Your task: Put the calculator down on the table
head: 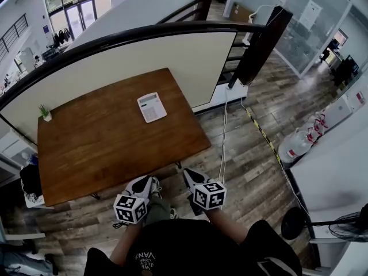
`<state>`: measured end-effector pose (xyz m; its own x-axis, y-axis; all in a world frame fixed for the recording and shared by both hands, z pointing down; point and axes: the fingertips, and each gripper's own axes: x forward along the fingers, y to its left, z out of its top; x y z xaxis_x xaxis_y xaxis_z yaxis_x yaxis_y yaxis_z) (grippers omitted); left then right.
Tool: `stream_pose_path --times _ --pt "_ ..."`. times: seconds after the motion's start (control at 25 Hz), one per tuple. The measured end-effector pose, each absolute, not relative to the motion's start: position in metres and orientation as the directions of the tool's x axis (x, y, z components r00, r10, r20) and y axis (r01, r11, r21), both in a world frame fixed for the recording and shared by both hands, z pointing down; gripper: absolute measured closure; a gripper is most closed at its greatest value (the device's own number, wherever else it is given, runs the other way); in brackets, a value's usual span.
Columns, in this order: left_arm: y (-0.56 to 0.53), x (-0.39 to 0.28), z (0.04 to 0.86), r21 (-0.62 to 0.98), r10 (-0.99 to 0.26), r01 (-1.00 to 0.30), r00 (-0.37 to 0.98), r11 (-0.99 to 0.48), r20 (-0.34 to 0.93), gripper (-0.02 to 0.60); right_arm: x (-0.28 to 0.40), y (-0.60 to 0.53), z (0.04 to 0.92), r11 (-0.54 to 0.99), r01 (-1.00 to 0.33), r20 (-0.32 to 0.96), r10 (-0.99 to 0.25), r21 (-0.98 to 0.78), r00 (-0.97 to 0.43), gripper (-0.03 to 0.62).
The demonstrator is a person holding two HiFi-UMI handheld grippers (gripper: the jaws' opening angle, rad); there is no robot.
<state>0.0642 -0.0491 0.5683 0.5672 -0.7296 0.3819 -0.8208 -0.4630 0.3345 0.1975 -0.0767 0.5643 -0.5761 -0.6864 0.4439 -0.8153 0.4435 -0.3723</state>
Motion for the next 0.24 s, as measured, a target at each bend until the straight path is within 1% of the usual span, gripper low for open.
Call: stream_pose_path --times 0.24 --pt "-0.0479 0.0638 0.5703 0.336 -0.732 -0.824 0.563 -0.457 0.385 0.569 0.1985 -0.0783 0.5642 0.446 -0.812 0.439 -0.686 -0.376 -0.580 0.580"
